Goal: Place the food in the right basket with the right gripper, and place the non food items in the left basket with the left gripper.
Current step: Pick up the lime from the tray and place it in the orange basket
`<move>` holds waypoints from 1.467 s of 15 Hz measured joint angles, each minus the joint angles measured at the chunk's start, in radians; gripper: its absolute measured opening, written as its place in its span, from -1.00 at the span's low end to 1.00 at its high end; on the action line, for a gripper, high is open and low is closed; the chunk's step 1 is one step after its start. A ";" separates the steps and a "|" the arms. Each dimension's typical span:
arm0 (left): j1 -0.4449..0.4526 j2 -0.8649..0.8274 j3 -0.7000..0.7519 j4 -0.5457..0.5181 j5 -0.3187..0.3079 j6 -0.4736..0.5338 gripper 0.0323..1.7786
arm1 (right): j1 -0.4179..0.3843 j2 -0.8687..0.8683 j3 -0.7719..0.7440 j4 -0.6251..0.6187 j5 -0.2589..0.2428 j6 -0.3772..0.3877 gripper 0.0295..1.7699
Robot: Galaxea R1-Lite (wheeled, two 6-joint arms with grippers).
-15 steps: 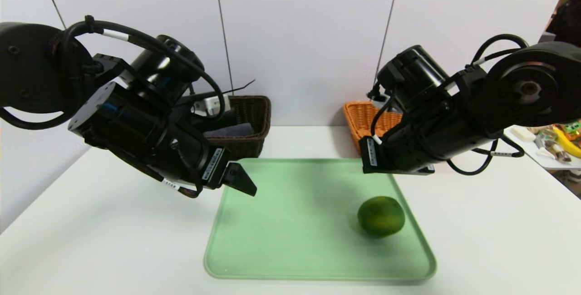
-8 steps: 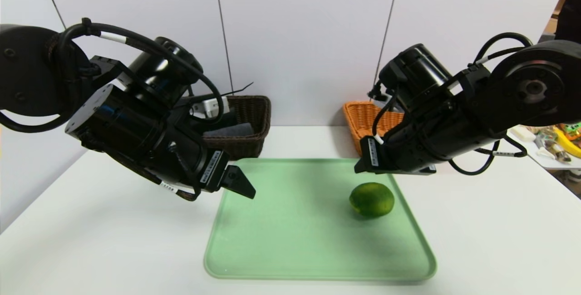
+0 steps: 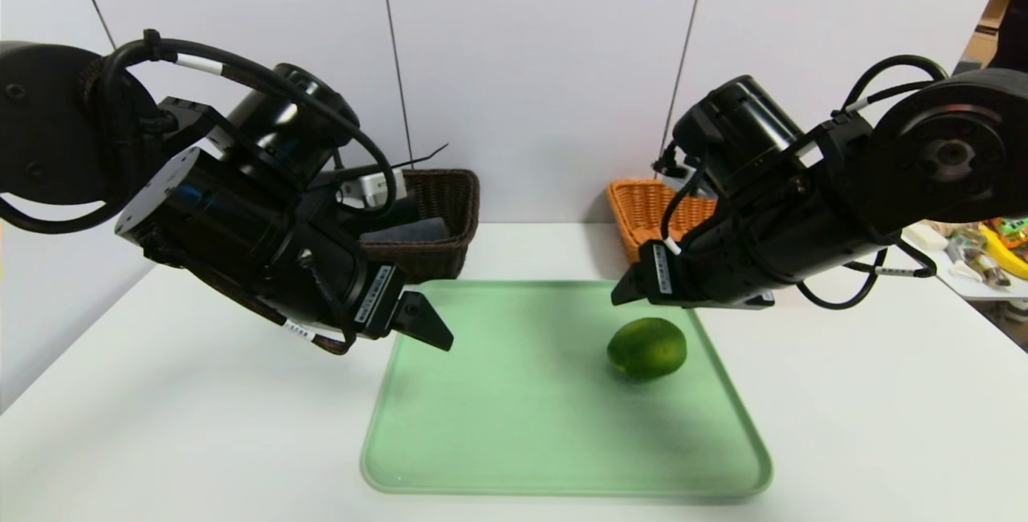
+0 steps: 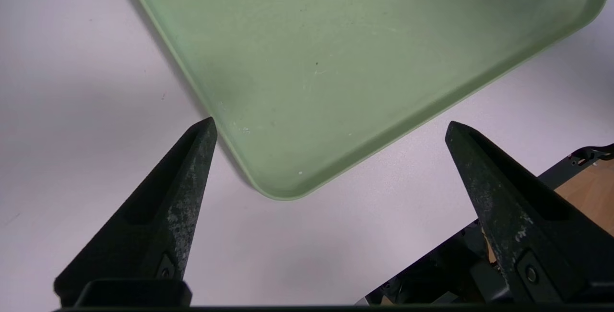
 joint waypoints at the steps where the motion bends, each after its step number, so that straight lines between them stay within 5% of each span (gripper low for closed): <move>1: 0.000 -0.001 0.001 0.000 0.000 0.000 0.90 | 0.000 -0.002 0.007 0.000 -0.001 0.000 0.61; 9: 0.000 -0.014 0.017 0.000 0.003 -0.002 0.90 | -0.004 -0.007 0.018 0.001 -0.004 -0.076 0.81; 14: 0.000 -0.015 0.014 -0.001 0.004 0.000 0.90 | -0.051 -0.010 0.024 0.000 0.014 -0.447 0.87; 19: 0.000 -0.009 0.010 -0.012 0.005 0.000 0.90 | -0.153 0.007 0.014 0.000 0.130 -0.923 0.90; 22: 0.001 -0.007 0.012 -0.015 0.005 0.000 0.90 | -0.171 0.026 -0.005 0.027 0.193 -1.122 0.91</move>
